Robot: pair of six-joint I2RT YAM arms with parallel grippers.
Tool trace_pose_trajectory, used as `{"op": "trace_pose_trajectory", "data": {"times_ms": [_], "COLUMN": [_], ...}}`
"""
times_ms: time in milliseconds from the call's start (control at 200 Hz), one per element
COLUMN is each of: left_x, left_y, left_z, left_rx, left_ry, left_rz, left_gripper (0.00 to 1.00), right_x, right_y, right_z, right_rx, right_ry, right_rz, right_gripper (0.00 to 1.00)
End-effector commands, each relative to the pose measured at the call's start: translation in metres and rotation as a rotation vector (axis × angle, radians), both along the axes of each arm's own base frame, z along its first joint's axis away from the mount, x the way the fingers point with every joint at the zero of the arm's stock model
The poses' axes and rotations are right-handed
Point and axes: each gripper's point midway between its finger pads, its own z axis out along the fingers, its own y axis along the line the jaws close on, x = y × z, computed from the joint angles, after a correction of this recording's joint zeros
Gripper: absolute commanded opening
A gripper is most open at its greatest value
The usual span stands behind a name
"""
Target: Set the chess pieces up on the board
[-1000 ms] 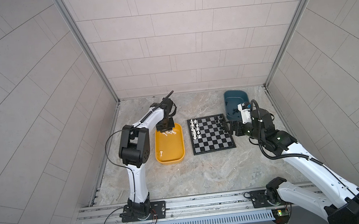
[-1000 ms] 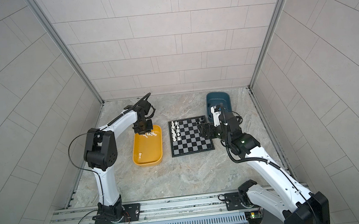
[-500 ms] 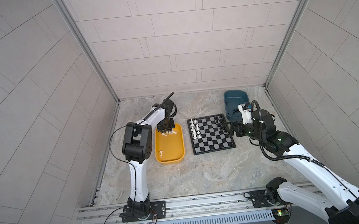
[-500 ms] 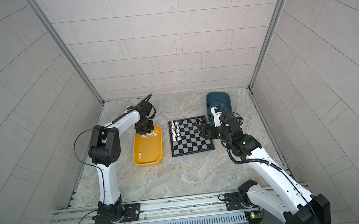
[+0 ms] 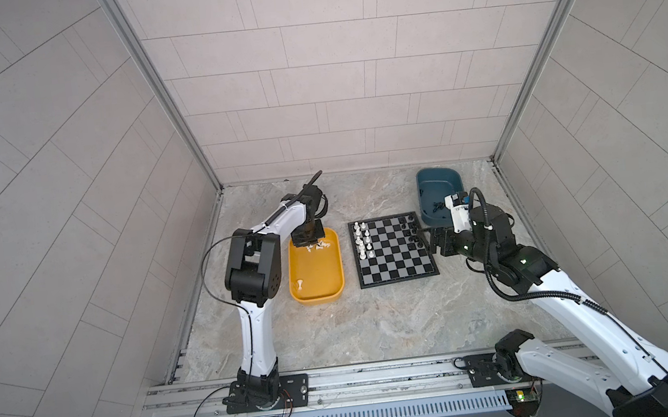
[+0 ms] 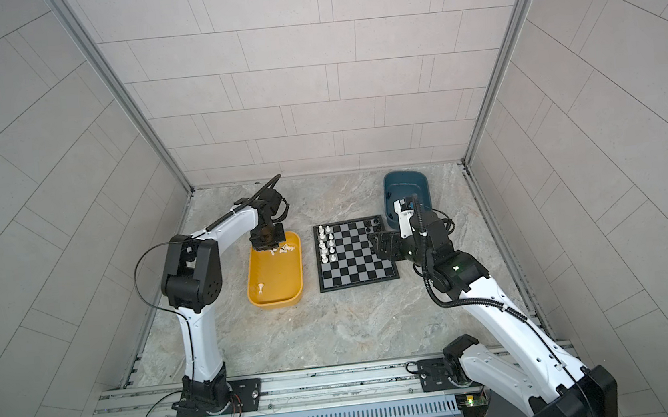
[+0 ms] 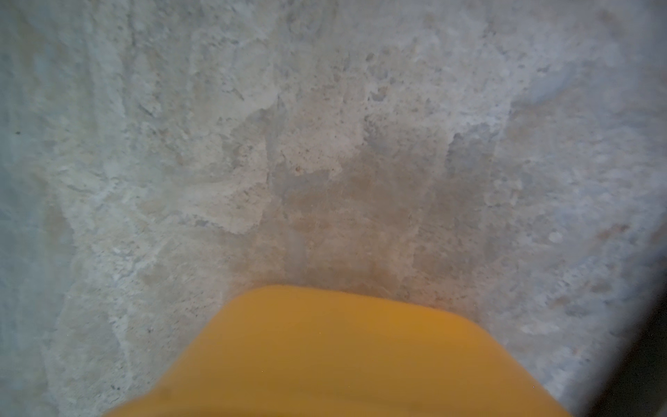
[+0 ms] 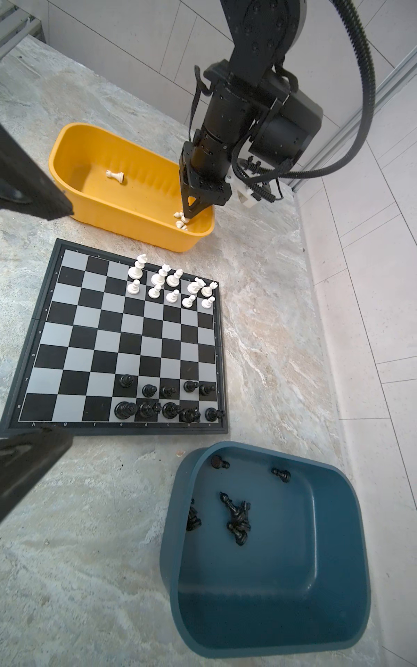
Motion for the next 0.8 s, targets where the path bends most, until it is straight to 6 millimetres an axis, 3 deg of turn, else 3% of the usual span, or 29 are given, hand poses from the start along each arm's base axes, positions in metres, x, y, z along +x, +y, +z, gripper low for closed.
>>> {"op": "trace_pose_trajectory", "data": {"times_ms": [0,175,325,530,796], "left_x": [-0.019,-0.065,-0.095,-0.108,-0.1], "left_y": [-0.004,-0.058,-0.122,-0.182,-0.206], "left_z": [0.05,0.084,0.091,0.069,0.034], "left_rx": [-0.046,-0.11,-0.136,-0.141,-0.129], "left_ry": [-0.072,-0.059,-0.05,0.0,0.041], "left_rz": [-0.035,-0.256,-0.437,-0.547,-0.557], "left_gripper": [0.02,0.01,0.01,0.0,0.0], "right_x": [-0.005,-0.012,-0.022,-0.036,-0.043], "right_y": [-0.002,-0.009,-0.016,-0.028,-0.028], "right_z": [0.013,0.007,-0.006,-0.009,-0.01], "right_rx": [-0.009,-0.039,-0.064,-0.076,-0.066], "right_ry": [-0.026,-0.001,0.037,0.043,0.047], "right_rz": [0.004,-0.004,-0.02,-0.057,-0.045], "right_gripper": [0.92,0.94,0.96,0.99,0.99]}}
